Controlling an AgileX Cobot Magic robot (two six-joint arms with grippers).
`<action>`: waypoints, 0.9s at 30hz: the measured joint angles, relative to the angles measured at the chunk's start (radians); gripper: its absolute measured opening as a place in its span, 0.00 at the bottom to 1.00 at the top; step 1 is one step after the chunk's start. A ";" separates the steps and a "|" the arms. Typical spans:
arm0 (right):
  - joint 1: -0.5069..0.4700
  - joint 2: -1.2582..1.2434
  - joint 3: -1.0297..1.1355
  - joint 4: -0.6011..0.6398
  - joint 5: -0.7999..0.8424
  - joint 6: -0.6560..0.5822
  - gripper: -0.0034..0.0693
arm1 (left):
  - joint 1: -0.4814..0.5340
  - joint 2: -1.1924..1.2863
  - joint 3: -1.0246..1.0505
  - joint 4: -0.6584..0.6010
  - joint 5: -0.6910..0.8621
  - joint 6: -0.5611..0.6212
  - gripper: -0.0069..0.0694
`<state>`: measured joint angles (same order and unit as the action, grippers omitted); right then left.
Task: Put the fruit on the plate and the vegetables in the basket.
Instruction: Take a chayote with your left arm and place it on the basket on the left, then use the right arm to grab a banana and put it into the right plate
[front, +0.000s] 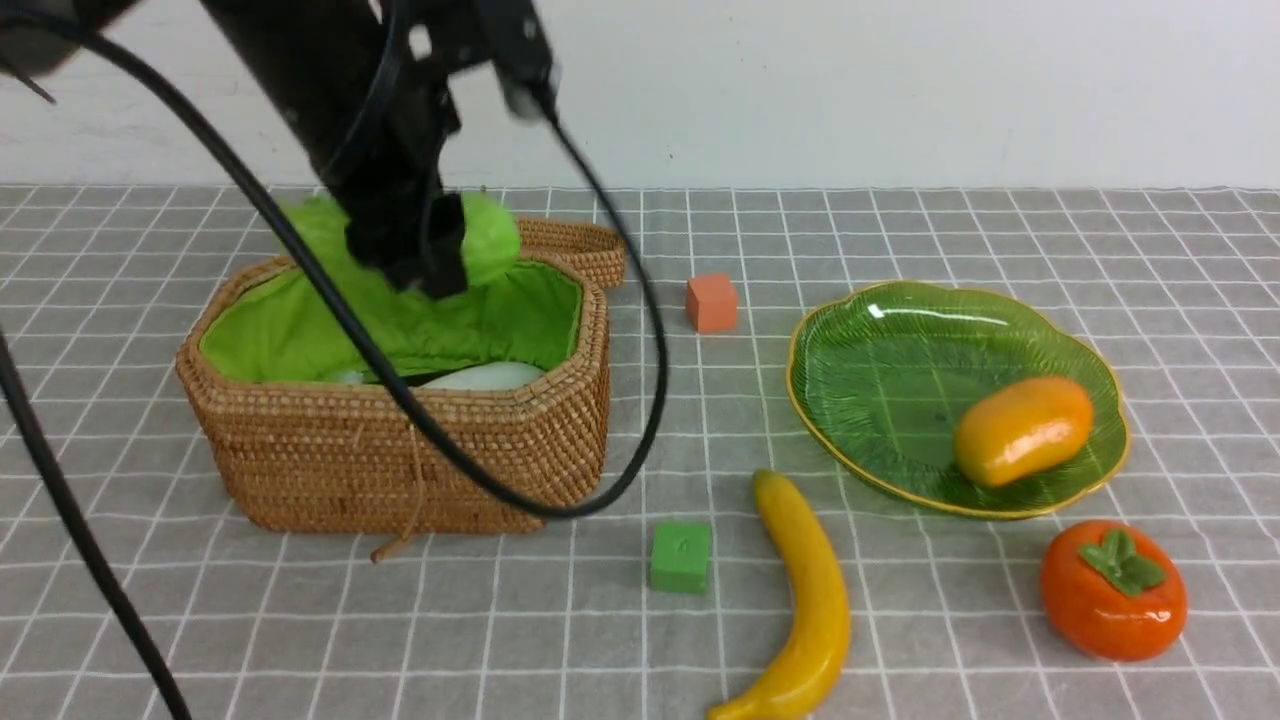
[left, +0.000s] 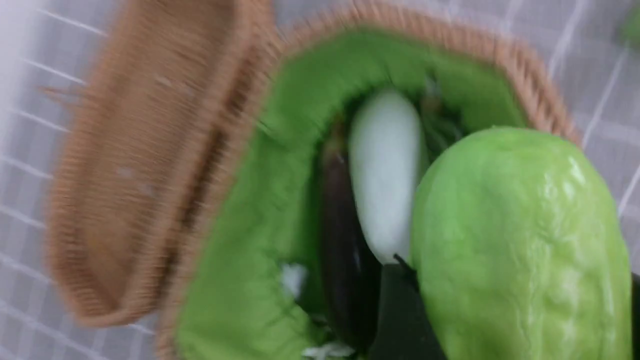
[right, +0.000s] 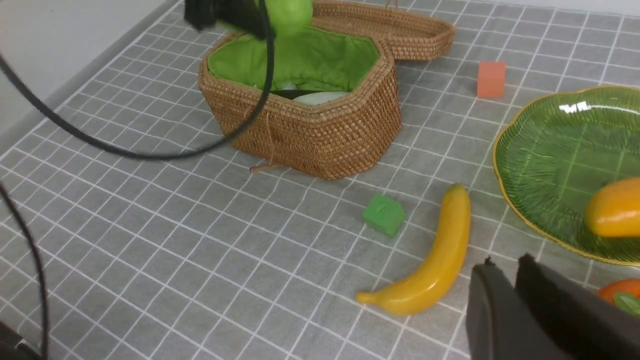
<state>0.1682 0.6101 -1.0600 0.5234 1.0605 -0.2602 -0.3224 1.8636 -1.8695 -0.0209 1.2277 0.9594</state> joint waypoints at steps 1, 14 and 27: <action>0.000 0.000 0.000 0.000 0.000 0.000 0.15 | 0.011 0.029 0.025 0.010 -0.017 0.008 0.65; 0.000 0.037 -0.002 -0.010 -0.011 0.000 0.16 | 0.017 0.044 0.048 0.120 -0.149 -0.367 0.94; 0.003 0.476 -0.174 -0.092 0.133 0.116 0.16 | -0.250 -0.368 0.095 0.056 -0.089 -0.904 0.07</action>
<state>0.1714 1.0862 -1.2336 0.4310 1.1937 -0.1447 -0.5719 1.4952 -1.7747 0.0356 1.1389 0.0553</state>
